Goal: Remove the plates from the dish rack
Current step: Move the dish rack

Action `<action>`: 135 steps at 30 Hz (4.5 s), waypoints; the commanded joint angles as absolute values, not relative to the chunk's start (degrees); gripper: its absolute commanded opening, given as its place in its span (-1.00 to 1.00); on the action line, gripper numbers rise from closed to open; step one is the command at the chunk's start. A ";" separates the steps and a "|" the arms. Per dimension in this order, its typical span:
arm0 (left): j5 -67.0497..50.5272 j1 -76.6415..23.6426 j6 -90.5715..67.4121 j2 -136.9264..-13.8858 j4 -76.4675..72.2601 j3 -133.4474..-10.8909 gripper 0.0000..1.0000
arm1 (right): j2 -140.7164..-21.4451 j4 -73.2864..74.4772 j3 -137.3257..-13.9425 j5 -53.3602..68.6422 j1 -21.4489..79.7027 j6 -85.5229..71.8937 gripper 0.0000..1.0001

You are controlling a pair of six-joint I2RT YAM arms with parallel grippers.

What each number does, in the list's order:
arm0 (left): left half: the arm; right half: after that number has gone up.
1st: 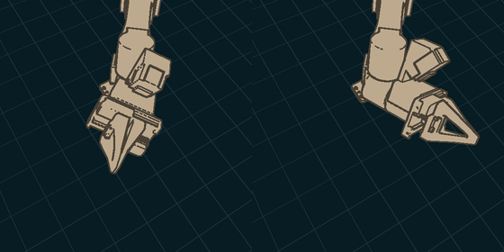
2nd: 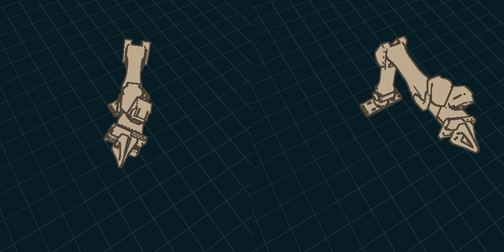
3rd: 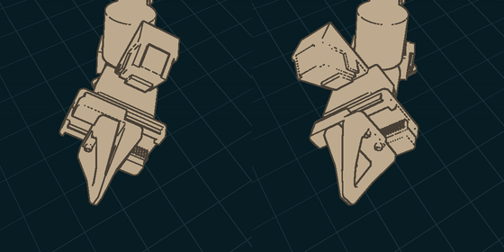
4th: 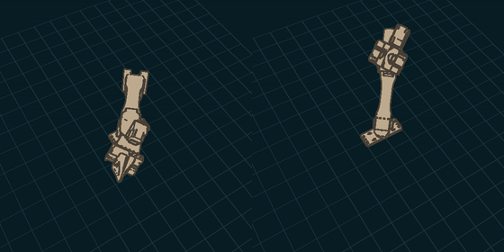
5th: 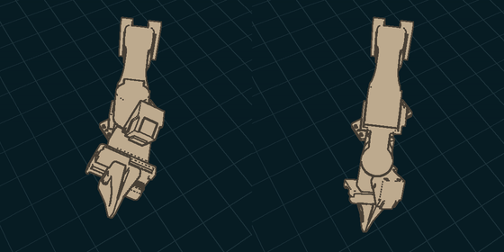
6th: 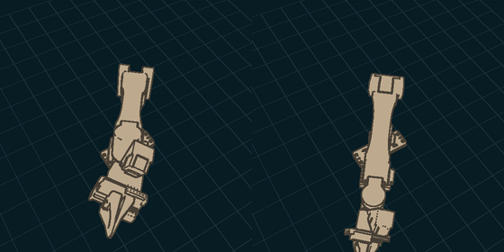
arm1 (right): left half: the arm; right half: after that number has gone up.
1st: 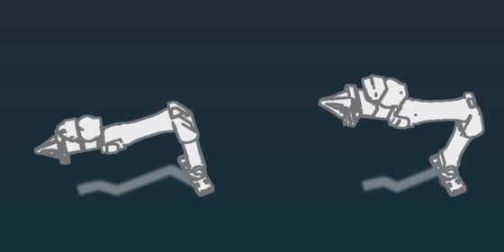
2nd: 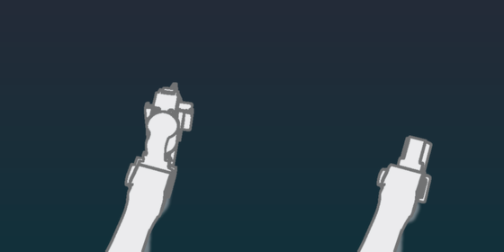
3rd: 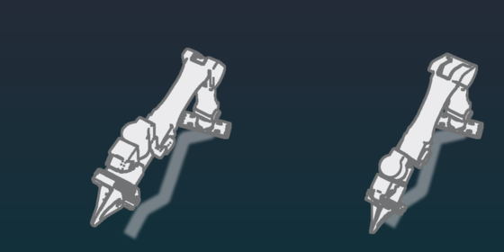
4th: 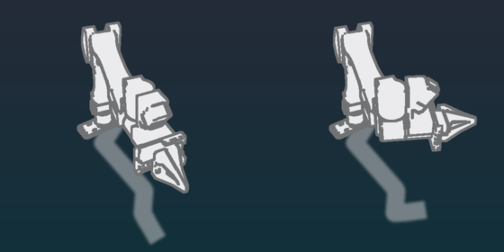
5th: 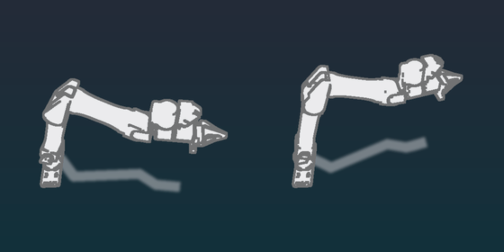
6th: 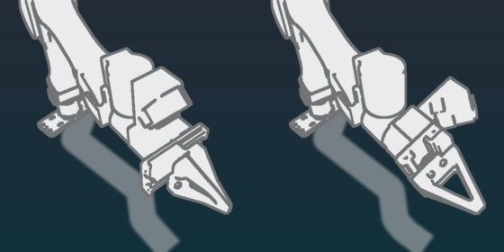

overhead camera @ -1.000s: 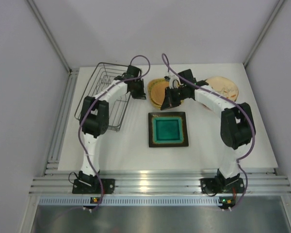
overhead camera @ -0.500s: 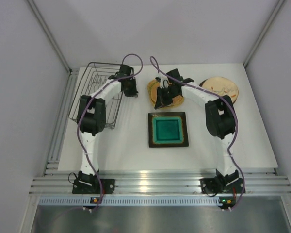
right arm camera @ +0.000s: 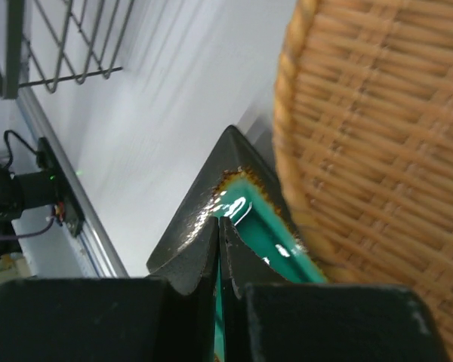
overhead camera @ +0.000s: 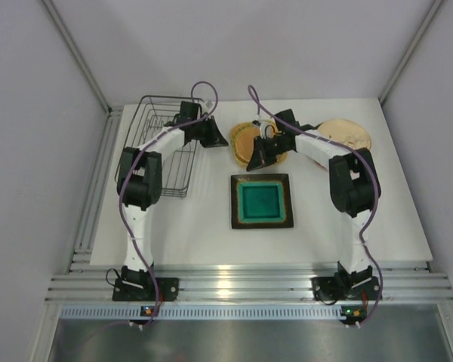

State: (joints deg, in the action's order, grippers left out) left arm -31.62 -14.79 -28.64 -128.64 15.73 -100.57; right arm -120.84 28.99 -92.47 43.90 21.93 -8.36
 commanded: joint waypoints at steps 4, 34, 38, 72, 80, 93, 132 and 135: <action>-33.94 -15.82 -30.42 -127.88 18.07 -101.86 -1.00 | -111.62 29.96 -87.99 47.13 21.88 -3.16 -1.00; -7.56 -18.02 -24.96 -135.28 30.59 -111.90 -1.00 | -121.91 45.97 -106.53 10.54 22.15 -4.31 -1.00; -1.96 -17.05 -23.56 -127.47 29.27 -105.23 -1.00 | -116.83 42.99 -100.82 14.75 21.89 -4.57 -1.00; -37.52 -12.39 -41.98 -119.09 -5.69 -87.45 0.45 | -106.69 24.70 -90.60 22.40 8.80 -15.47 0.62; -43.06 -12.57 -46.14 -126.55 -6.68 -93.60 0.83 | -115.92 22.85 -97.55 31.54 6.24 -18.10 0.82; -45.70 -13.18 -49.22 -133.33 -10.02 -96.77 0.97 | -132.09 26.89 -113.45 28.12 6.15 -18.45 0.95; -47.20 -17.14 -55.63 -136.58 -13.45 -101.07 -0.74 | -127.71 10.28 -99.23 44.03 8.79 -31.64 -0.41; -46.93 -17.14 -55.55 -135.53 -12.66 -102.13 -0.90 | -126.65 10.37 -99.41 44.12 9.14 -31.73 -0.42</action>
State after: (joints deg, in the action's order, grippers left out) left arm -43.33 -14.72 -54.85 -137.43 -6.31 -97.32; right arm -132.77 12.08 -98.98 42.48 5.87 -31.75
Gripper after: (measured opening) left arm 0.622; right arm 0.455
